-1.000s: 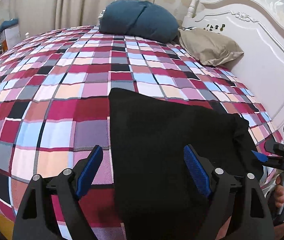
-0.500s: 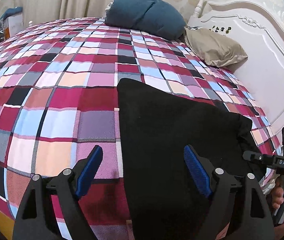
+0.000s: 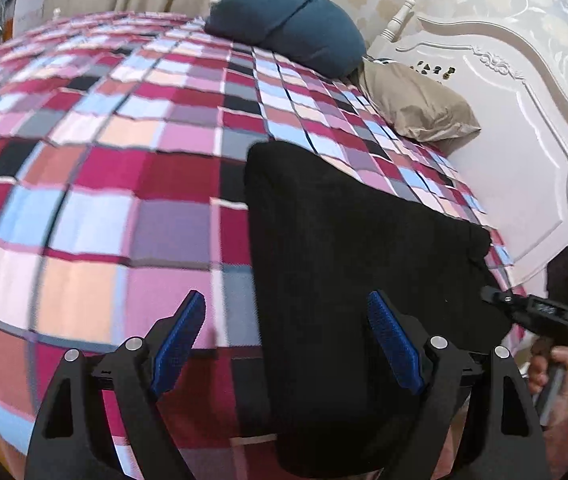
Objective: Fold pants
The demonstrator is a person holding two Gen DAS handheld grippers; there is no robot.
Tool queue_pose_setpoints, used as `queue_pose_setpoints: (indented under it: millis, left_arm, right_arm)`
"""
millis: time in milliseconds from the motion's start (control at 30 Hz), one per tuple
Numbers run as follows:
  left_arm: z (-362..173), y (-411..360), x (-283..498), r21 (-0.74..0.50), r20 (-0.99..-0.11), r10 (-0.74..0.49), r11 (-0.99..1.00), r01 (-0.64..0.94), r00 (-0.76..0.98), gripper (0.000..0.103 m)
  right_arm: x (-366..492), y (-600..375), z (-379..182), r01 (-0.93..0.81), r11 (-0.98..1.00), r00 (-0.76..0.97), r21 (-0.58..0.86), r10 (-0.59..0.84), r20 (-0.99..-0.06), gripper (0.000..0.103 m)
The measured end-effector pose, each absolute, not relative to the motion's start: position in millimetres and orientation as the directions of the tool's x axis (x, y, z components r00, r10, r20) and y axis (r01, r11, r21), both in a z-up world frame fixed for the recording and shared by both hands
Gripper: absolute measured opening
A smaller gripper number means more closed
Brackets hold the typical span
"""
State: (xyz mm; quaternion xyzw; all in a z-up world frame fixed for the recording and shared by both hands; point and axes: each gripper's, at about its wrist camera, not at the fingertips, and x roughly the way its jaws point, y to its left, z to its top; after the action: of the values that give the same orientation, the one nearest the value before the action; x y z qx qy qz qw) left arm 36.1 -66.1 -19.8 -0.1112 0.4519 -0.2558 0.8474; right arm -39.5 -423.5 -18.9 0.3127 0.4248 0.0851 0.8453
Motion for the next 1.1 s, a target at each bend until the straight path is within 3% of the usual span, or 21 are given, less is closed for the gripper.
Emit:
queue_pose_setpoints:
  millis: [200,267,300,333,367,400,567,800,900,967,1033,1100]
  left_arm:
    - [-34,-58,38,-0.533,-0.681,-0.611,0.791,0.3,0.404,0.082]
    - [-39,-49,39,-0.588,-0.655,-0.651,0.758,0.283,0.382,0.082]
    - [-40,-47,39,-0.615,-0.64,-0.673,0.738,0.278,0.37,0.082]
    - [-42,-43,40,-0.646,-0.621,-0.698,0.714,0.271,0.357,0.082]
    - [-45,-39,39,-0.685,-0.593,-0.73,0.679,0.263,0.339,0.082]
    - [-47,-36,39,-0.708,-0.578,-0.75,0.657,0.259,0.322,0.082]
    - [-57,-28,32,-0.789,-0.51,-0.82,0.566,0.237,0.26,0.082]
    - [-72,-33,27,-0.818,-0.503,-0.84,0.538,0.201,0.201,0.082]
    - [-73,-39,29,-0.833,-0.477,-0.859,0.509,0.219,0.184,0.086]
    - [-75,-44,31,-0.847,-0.462,-0.871,0.489,0.207,0.167,0.086]
    - [-75,-50,30,-0.857,-0.444,-0.882,0.469,0.213,0.154,0.086]
    - [-75,-57,28,-0.857,-0.44,-0.887,0.461,0.231,0.14,0.085]
  right_arm:
    - [-51,-451,-42,0.129,0.673,0.652,0.728,0.495,-0.574,0.018]
    - [-57,-459,-43,0.132,0.65,0.662,0.748,0.504,-0.554,0.025]
    - [-60,-463,-43,0.138,0.64,0.67,0.756,0.502,-0.547,0.036]
    - [-64,-466,-41,0.151,0.639,0.677,0.755,0.49,-0.55,0.064]
    - [-68,-472,-40,0.202,0.658,0.683,0.725,0.436,-0.586,0.078]
    - [-72,-477,-40,0.233,0.666,0.691,0.709,0.399,-0.602,0.082]
    - [-81,-482,-56,0.187,0.566,0.687,0.803,0.509,-0.518,0.082]
    - [-71,-458,-63,0.087,0.514,0.657,0.853,0.615,-0.437,0.084]
    - [-65,-445,-63,0.06,0.563,0.633,0.824,0.617,-0.467,0.084]
    - [-61,-442,-63,0.061,0.57,0.632,0.82,0.614,-0.473,0.074]
    - [-59,-442,-65,0.081,0.591,0.626,0.802,0.596,-0.503,0.056]
    - [-57,-444,-67,0.088,0.596,0.628,0.799,0.589,-0.508,0.05]
